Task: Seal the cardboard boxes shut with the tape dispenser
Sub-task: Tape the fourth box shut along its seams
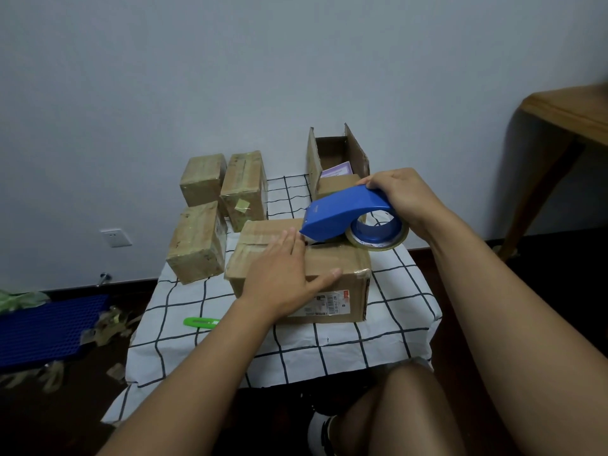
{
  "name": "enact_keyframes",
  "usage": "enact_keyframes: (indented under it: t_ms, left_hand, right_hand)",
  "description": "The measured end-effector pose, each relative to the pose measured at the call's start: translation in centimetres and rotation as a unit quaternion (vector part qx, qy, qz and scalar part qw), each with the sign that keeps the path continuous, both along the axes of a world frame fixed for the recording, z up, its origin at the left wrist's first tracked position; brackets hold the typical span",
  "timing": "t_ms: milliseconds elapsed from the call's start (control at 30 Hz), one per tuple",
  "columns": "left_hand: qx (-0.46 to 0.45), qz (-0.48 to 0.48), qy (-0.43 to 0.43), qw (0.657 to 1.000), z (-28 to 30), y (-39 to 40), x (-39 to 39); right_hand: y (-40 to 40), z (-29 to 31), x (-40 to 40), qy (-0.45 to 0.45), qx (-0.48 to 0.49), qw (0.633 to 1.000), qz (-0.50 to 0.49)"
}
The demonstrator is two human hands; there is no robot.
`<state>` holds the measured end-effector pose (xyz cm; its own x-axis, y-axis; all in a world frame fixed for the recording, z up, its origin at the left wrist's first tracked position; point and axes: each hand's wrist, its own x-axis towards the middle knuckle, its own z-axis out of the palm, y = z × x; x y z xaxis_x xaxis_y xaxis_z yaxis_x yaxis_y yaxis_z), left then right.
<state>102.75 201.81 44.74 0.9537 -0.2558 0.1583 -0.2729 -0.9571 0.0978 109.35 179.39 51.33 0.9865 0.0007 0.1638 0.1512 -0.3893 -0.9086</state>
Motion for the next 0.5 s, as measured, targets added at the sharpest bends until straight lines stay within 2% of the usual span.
enact_keyframes:
  t_ms: [200,500]
  left_hand:
    - [0.001,0.05,-0.01,0.999,0.2,-2.7,0.2]
    - [0.017,0.063,-0.03,0.997,-0.6,-2.7,0.3]
  right_hand:
    - [-0.1,-0.1,0.2,-0.005,0.005,1.0,-0.001]
    - [-0.2,0.2,0.1,-0.009,-0.005,0.999,0.031]
